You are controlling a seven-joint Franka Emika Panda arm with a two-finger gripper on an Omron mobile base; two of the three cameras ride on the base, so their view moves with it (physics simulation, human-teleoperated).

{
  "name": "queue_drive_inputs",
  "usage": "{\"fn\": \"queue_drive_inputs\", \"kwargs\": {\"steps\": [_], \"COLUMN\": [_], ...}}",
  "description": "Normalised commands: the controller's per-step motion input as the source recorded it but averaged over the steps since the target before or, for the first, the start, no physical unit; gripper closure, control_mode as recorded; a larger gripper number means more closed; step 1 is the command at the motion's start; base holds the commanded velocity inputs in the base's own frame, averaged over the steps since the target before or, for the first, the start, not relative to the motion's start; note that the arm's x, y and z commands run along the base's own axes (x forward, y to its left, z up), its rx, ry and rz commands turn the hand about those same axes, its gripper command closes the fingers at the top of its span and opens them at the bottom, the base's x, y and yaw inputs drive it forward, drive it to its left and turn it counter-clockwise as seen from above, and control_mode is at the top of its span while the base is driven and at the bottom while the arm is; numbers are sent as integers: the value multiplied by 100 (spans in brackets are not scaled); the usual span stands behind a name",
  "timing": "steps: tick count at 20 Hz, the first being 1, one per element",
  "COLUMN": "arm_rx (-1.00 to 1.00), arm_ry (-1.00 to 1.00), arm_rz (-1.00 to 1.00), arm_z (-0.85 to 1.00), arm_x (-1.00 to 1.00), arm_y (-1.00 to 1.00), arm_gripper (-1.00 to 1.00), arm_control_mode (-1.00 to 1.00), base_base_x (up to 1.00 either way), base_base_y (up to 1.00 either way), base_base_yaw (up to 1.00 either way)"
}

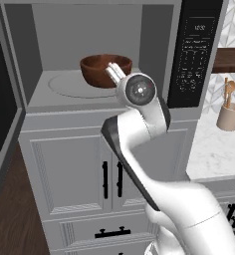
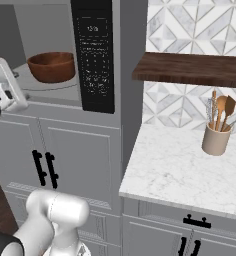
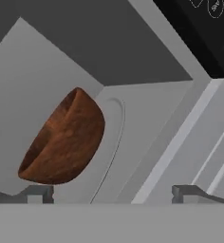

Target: Pick the eggplant from the sink and place it in the bowl. Then pick the bowl and place it in the microwave. Then close the microwave door and press the start button.

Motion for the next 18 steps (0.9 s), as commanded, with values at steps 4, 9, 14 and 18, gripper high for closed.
{"fn": "queue_drive_inputs", "kwargs": {"steps": [4, 9, 14, 18], "arm_rx": [-35, -46, -46, -50], "arm_ry": [0, 0, 0, -13], "arm_rz": [0, 0, 0, 0], "arm_z": [-2, -21, -29, -25], "arm_x": [-41, -7, -6, -18], "arm_y": [0, 0, 0, 0], "arm_gripper": [-100, -100, -100, -100], "arm_control_mode": [-100, -100, -100, -100], "base_base_x": [0, 0, 0, 0], "base_base_y": [0, 0, 0, 0], "base_base_yaw": [0, 0, 0, 0]}}
